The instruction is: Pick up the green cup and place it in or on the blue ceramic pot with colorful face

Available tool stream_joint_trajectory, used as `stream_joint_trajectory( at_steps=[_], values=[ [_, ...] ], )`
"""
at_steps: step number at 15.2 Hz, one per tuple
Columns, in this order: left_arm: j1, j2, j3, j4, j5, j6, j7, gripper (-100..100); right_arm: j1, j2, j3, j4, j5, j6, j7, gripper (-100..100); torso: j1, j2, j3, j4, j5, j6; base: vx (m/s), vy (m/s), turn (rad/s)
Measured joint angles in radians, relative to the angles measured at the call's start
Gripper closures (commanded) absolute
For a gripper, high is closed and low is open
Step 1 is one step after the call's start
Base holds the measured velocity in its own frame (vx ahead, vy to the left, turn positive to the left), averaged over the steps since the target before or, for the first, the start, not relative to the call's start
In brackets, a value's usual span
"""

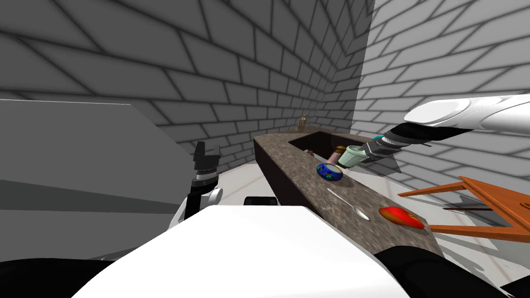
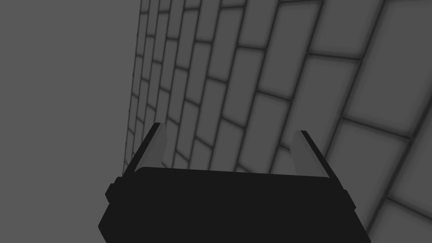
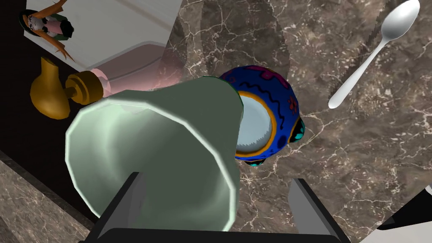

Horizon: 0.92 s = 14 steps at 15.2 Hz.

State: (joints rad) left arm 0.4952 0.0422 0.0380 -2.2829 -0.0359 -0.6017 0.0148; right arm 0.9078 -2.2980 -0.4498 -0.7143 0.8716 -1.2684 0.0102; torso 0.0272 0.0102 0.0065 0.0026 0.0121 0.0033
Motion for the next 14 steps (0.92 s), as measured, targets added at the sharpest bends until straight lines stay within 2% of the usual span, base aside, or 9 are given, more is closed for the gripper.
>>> stream_joint_trajectory(
  at_steps=[2, 4, 7, 8, 11, 13, 14],
  values=[
    [0.0, 0.0, 0.0, 0.0, 0.0, 0.0, 0.0, 0, 0.0, 0.0, 0.0, 0.0, 0.0, 0.0, 0.0, -100, 0.0, -0.001, 0.0, 0.0, 0.0, 0.0, 0.015, 0.004, -0.01],
    [0.0, 0.0, 0.0, 0.0, 0.0, 0.0, 0.0, 0, -0.032, 0.021, 0.011, 0.0, 0.018, -0.012, 0.014, -100, 0.0, -0.004, -0.002, -0.001, 0.0, 0.001, 0.115, 0.028, -0.05],
    [0.0, 0.0, 0.0, 0.0, 0.0, 0.0, 0.0, 0, -0.022, 0.034, 0.006, 0.059, 0.006, -0.046, 0.077, -100, 0.001, -0.01, -0.006, -0.002, 0.0, 0.0, 0.132, 0.019, -0.024],
    [0.0, 0.0, 0.0, 0.0, 0.0, 0.0, 0.0, 0, -0.051, 0.052, 0.016, 0.054, 0.023, -0.055, 0.09, -100, 0.0, -0.01, -0.006, -0.002, 0.0, 0.0, 0.154, 0.026, -0.043],
    [0.0, 0.0, 0.0, 0.0, 0.0, 0.0, 0.0, 0, -0.085, 0.082, 0.027, 0.085, 0.04, -0.09, 0.143, -100, 0.001, -0.011, -0.007, -0.003, 0.0, 0.0, 0.127, 0.021, -0.033],
    [0.0, 0.0, 0.0, 0.0, 0.0, 0.0, 0.0, 0, -0.085, 0.09, 0.026, 0.114, 0.036, -0.111, 0.176, -100, 0.001, -0.01, -0.006, -0.003, 0.0, 0.0, 0.099, 0.023, -0.024],
    [0.0, 0.0, 0.0, 0.0, 0.0, 0.0, 0.0, 0, -0.1, 0.101, 0.031, 0.117, 0.044, -0.119, 0.19, -100, 0.001, -0.009, -0.006, -0.002, 0.0, 0.0, 0.094, 0.012, -0.029]
  ],
)
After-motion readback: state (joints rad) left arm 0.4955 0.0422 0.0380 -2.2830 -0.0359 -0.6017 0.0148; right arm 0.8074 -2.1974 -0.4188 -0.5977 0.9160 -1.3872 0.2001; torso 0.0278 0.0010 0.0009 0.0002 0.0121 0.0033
